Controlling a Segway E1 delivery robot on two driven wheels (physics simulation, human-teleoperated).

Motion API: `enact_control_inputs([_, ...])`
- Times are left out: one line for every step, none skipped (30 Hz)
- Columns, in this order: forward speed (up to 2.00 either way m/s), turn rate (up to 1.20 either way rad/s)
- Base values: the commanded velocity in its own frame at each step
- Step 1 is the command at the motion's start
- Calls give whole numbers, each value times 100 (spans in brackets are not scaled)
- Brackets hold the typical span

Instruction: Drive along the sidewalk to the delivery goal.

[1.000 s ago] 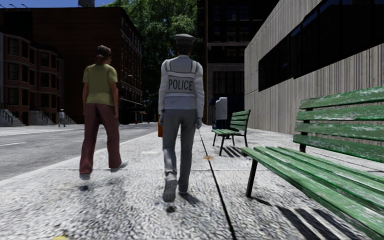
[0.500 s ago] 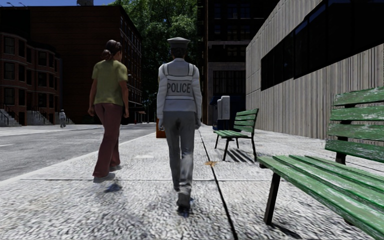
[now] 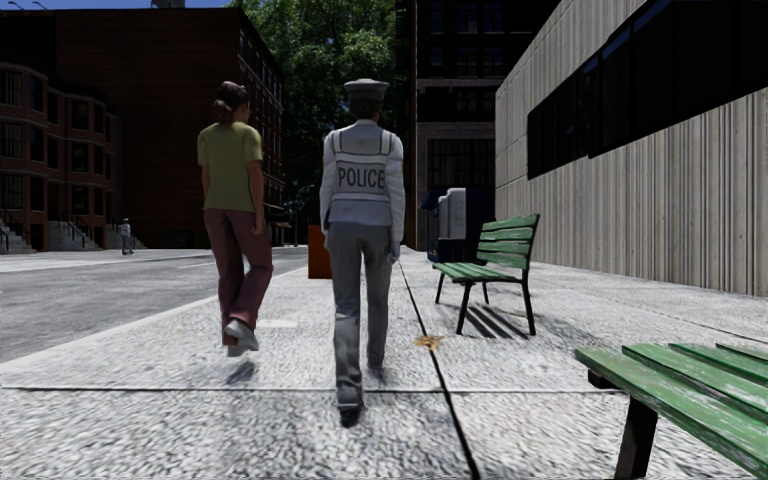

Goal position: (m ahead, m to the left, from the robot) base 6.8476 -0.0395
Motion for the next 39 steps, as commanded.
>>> enact_control_inputs([100, 0])
enact_control_inputs([100, 0])
enact_control_inputs([100, 0])
enact_control_inputs([99, 0])
enact_control_inputs([94, 0])
enact_control_inputs([87, 0])
enact_control_inputs([87, 0])
enact_control_inputs([85, 0])
enact_control_inputs([84, 0])
enact_control_inputs([84, 0])
enact_control_inputs([84, 0])
enact_control_inputs([84, 0])
enact_control_inputs([84, 0])
enact_control_inputs([84, 0])
enact_control_inputs([84, 0])
enact_control_inputs([84, 0])
enact_control_inputs([84, 0])
enact_control_inputs([84, 0])
enact_control_inputs([84, 0])
enact_control_inputs([84, 0])
enact_control_inputs([84, 0])
enact_control_inputs([84, 0])
enact_control_inputs([84, 0])
enact_control_inputs([84, 0])
enact_control_inputs([84, 0])
enact_control_inputs([84, 0])
enact_control_inputs([84, 0])
enact_control_inputs([84, 0])
enact_control_inputs([84, 0])
enact_control_inputs([84, 0])
enact_control_inputs([84, 0])
enact_control_inputs([84, 0])
enact_control_inputs([84, 0])
enact_control_inputs([84, 0])
enact_control_inputs([84, 0])
enact_control_inputs([84, 0])
enact_control_inputs([84, 0])
enact_control_inputs([84, 0])
enact_control_inputs([84, 0])
